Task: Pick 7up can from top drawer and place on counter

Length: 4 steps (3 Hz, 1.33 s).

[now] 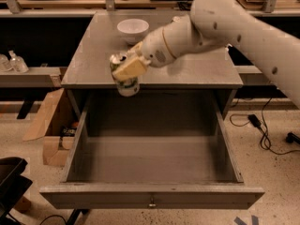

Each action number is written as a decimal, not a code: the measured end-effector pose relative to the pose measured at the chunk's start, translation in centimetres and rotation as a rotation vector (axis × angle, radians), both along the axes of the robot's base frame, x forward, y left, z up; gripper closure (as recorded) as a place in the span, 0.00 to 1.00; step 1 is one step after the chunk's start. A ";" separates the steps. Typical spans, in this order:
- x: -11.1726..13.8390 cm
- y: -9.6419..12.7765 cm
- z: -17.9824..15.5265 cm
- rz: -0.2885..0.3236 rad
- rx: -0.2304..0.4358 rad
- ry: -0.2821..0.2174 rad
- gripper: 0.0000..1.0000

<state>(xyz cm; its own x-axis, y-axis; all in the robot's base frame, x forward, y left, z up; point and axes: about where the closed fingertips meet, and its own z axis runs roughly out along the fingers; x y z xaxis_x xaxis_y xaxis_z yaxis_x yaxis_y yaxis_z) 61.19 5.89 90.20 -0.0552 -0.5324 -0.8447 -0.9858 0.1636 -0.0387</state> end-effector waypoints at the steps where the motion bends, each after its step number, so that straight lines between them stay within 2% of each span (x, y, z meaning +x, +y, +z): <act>1: 6.0 2.1 1.9 -0.087 -0.030 0.036 1.00; 2: 11.3 4.9 4.7 -0.184 0.017 0.052 1.00; 3: 15.4 7.3 4.9 -0.265 0.066 0.066 1.00; 4: 16.7 7.3 3.6 -0.302 0.077 0.056 1.00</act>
Offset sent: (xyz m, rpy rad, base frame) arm 0.1894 0.0758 0.0937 0.1078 0.0485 -0.3370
